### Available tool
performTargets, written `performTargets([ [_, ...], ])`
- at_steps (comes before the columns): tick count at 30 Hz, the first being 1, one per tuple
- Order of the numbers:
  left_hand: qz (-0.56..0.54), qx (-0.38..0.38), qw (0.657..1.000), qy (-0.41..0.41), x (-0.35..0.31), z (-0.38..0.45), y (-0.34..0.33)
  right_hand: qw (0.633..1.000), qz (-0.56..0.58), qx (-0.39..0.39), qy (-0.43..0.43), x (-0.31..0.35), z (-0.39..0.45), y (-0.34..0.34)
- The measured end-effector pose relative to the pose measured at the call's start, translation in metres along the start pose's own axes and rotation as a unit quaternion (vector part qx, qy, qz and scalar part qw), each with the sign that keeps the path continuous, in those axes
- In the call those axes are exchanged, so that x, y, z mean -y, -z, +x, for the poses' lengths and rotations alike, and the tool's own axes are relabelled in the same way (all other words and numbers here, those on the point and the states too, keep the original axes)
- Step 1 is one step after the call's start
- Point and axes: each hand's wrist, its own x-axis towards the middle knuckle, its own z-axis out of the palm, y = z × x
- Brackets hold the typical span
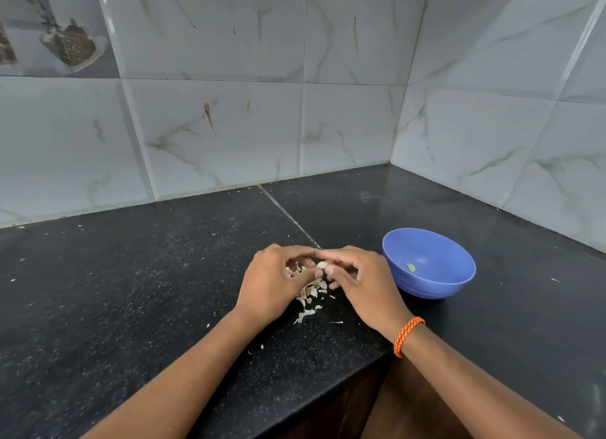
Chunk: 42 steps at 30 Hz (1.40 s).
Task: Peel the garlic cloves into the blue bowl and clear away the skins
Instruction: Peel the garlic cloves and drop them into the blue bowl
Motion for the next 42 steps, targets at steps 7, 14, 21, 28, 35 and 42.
performTargets([
  [7, -0.13, -0.005, 0.991, 0.027, -0.006, -0.002, 0.003, 0.997, 0.043, -0.069, 0.001, 0.004, 0.0, 0.0],
  [14, -0.082, -0.07, 0.994, 0.031, -0.002, -0.001, 0.0, 0.997, 0.0, -0.073, 0.016, -0.006, -0.001, -0.007],
  [21, -0.063, -0.116, 0.99, 0.054, 0.006, 0.002, 0.003, 0.999, -0.011, -0.05, 0.014, -0.006, 0.0, -0.009],
  [28, -0.06, -0.106, 0.991, 0.054, 0.001, 0.001, 0.001, 0.994, 0.012, -0.112, -0.005, -0.001, 0.0, -0.011],
  [35, -0.065, -0.105, 0.991, 0.056, 0.0, 0.0, 0.003, 0.995, -0.071, -0.063, 0.039, -0.006, -0.001, -0.01],
  [42, -0.073, -0.097, 0.991, 0.05, -0.003, -0.002, 0.003, 0.989, -0.128, -0.05, 0.049, -0.009, 0.001, -0.01],
])
